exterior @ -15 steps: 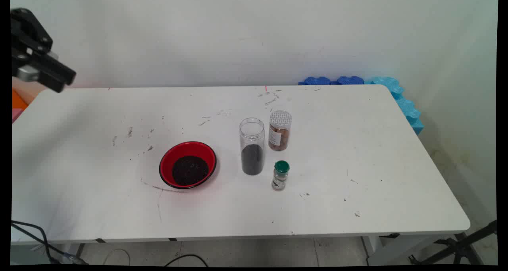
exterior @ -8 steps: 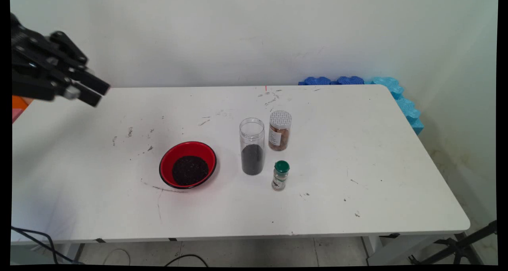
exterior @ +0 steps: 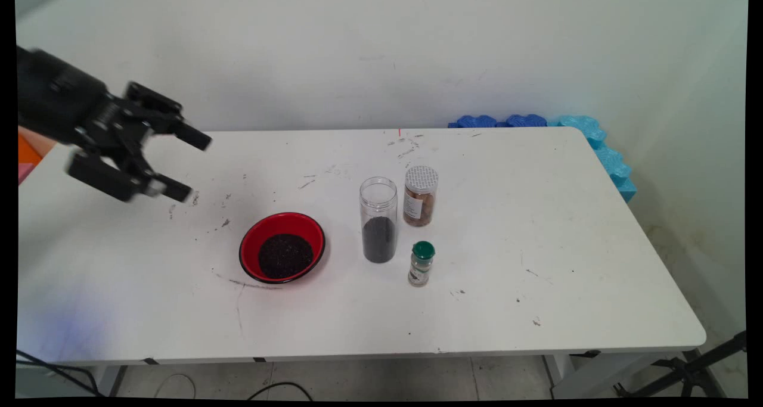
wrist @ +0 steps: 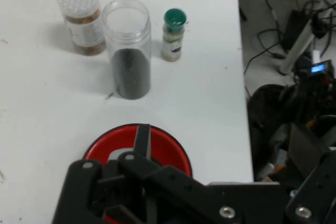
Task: Pick up the black seasoning powder from the table
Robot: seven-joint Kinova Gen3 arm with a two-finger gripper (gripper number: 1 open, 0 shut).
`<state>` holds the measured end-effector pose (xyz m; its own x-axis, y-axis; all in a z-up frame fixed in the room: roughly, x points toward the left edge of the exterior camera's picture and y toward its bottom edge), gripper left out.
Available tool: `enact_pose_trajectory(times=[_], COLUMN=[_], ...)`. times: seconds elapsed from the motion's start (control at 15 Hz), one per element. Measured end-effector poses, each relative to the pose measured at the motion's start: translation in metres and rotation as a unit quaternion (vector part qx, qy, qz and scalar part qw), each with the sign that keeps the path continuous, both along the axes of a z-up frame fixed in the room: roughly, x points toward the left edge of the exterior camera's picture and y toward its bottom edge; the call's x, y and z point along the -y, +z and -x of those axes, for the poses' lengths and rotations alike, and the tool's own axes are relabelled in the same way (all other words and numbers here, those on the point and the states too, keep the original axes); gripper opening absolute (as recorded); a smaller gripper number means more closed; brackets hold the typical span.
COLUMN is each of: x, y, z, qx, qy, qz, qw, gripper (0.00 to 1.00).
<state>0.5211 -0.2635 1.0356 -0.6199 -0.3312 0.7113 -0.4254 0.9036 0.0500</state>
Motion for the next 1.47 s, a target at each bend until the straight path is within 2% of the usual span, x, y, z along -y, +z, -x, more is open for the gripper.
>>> enact_pose_trajectory(times=[0.4,0.53,0.93,1.2,1.47], x=[0.018,0.023,0.055,0.075,0.088], y=[-0.072,-0.089,-0.15,-0.179,-0.198], z=[0.025,0.034,0.064,0.083,0.097], qx=[-0.007,-0.012,-0.029,-0.049,-0.063], qy=[0.025,0.029,0.046,0.052,0.053], qz=[0.013,0.013,0.015,0.007,0.001], qw=[0.9996,0.9994,0.9984,0.9974,0.9966], gripper=[1.0,1.0,1.0,1.0,1.0])
